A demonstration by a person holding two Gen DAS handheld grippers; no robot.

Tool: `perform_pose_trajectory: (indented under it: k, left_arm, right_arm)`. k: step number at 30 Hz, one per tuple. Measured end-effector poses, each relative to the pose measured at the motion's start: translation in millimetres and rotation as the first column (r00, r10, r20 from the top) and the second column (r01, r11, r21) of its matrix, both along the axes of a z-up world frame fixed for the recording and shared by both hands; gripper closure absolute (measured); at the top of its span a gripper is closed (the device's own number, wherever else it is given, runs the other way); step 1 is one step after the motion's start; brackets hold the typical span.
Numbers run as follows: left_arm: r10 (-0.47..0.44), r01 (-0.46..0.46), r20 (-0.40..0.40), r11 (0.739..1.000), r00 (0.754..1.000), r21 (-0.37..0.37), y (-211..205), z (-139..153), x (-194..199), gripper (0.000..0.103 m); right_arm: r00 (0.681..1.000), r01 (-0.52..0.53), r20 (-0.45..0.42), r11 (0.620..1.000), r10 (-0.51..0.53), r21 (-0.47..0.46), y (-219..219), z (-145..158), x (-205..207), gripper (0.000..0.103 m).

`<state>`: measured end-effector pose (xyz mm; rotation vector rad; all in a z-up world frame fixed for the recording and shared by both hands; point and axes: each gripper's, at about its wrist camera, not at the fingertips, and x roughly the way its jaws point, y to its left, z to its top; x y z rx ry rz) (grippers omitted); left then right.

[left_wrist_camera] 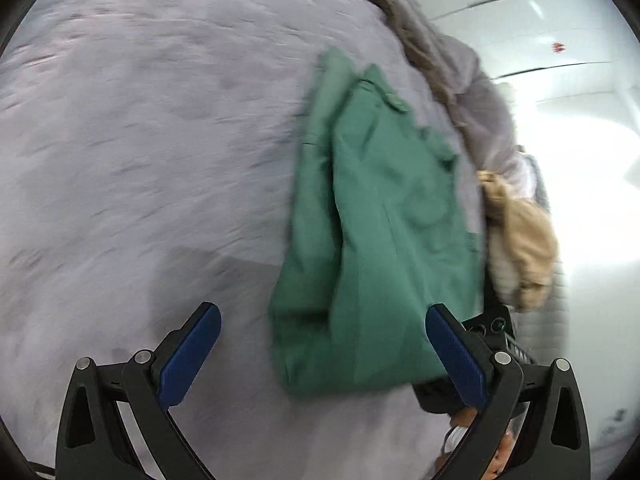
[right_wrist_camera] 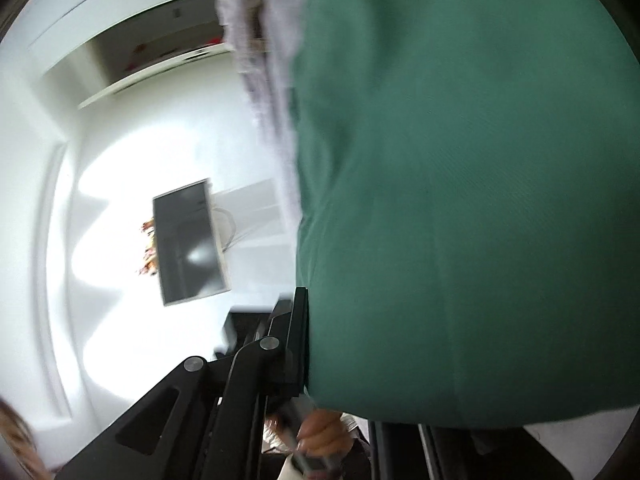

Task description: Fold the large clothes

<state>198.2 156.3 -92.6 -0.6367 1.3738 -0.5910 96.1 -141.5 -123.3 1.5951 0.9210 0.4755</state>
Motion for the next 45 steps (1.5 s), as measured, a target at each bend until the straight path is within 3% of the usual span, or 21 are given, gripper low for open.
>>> perform_pose_trajectory:
  k: [4, 6, 9, 12, 13, 15, 19, 21, 23, 25, 29, 32, 36, 38, 40, 42, 44, 45]
  left_arm:
    - [-0.070, 0.062, -0.032, 0.980, 0.997, -0.191, -35, -6, 33, 0.000]
    - [-0.100, 0.090, -0.033, 0.970, 0.994, -0.224, -53, -5, 45, 0.000]
    - [-0.160, 0.157, -0.014, 0.978, 0.987, -0.134, -89, -3, 53, 0.003]
    - [-0.237, 0.237, -0.007, 0.969, 0.971, 0.073, -117, -9, 50, 0.064]
    - [-0.251, 0.251, -0.015, 0.961, 0.968, 0.119, -122, -13, 48, 0.069]
    - [-0.248, 0.245, 0.006, 0.960, 0.969, 0.137, -123, -12, 45, 0.072]
    - [-0.210, 0.202, 0.042, 0.969, 0.977, 0.143, -123, -3, 40, 0.078]
    - [-0.200, 0.185, 0.079, 0.969, 0.977, 0.162, -123, 6, 36, 0.080]
    - [-0.194, 0.173, 0.113, 0.970, 0.975, 0.173, -130, 14, 38, 0.081]
    - [-0.190, 0.162, 0.156, 0.972, 0.969, 0.172, -138, 32, 39, 0.081]
    - [-0.229, 0.192, 0.229, 0.966, 0.946, 0.171, -173, 69, 31, 0.081]
    - [-0.323, 0.252, 0.310, 0.935, 0.894, 0.248, -221, 99, 18, 0.081]
    - [-0.433, 0.322, 0.386, 0.891, 0.814, 0.320, -300, 129, -1, 0.081]
    - [-0.503, 0.361, 0.413, 0.853, 0.759, 0.376, -345, 137, -14, 0.081]
    - [-0.584, 0.405, 0.413, 0.799, 0.699, 0.444, -396, 134, -29, 0.081]
    - [-0.670, 0.452, 0.388, 0.727, 0.633, 0.517, -448, 120, -48, 0.081]
    - [-0.733, 0.491, 0.346, 0.660, 0.585, 0.569, -490, 97, -63, 0.080]
    - [-0.756, 0.502, 0.316, 0.628, 0.573, 0.594, -507, 82, -69, 0.080]
  right_arm:
    - [0.999, -0.042, 0.016, 0.997, 0.043, -0.060, -4, 11, 2, 0.095]
    - [0.997, -0.078, -0.010, 0.993, 0.078, -0.089, 3, 7, 0, 0.095]
    - [0.985, -0.163, -0.082, 0.974, 0.152, -0.157, 9, -3, -8, 0.090]
    - [0.958, -0.286, -0.097, 0.930, 0.271, -0.229, 5, 7, -17, 0.090]
    - [0.951, -0.310, -0.087, 0.916, 0.297, -0.254, 2, 13, -21, 0.090]
    - [0.945, -0.321, -0.058, 0.882, 0.321, -0.345, -16, 32, -34, 0.090]
    - [0.984, -0.171, -0.052, 0.811, 0.172, -0.559, -75, 60, -48, 0.090]
    - [0.990, -0.134, -0.109, 0.768, 0.084, -0.626, -104, 52, -42, 0.091]
    - [0.985, -0.160, -0.150, 0.728, 0.080, -0.667, -111, 30, -29, 0.094]
    - [0.967, -0.230, -0.230, 0.752, 0.106, -0.618, -109, -10, -25, 0.095]
    - [0.980, -0.156, -0.191, 0.839, 0.064, -0.522, -121, -27, -35, 0.095]
    - [0.987, -0.117, -0.153, 0.887, 0.053, -0.446, -137, -23, -52, 0.095]
    - [0.995, -0.051, -0.102, 0.898, 0.006, -0.437, -170, -3, -86, 0.091]
    - [0.995, 0.021, -0.079, 0.905, -0.060, -0.425, -197, 4, -113, 0.091]
    - [0.991, 0.068, -0.073, 0.906, -0.108, -0.417, -213, 7, -132, 0.091]
    - [0.985, 0.110, -0.078, 0.912, -0.153, -0.395, -231, 2, -151, 0.091]
    - [0.977, 0.131, -0.108, 0.918, -0.184, -0.374, -246, -10, -168, 0.091]
    - [0.975, 0.133, -0.120, 0.921, -0.188, -0.367, -248, -13, -176, 0.091]
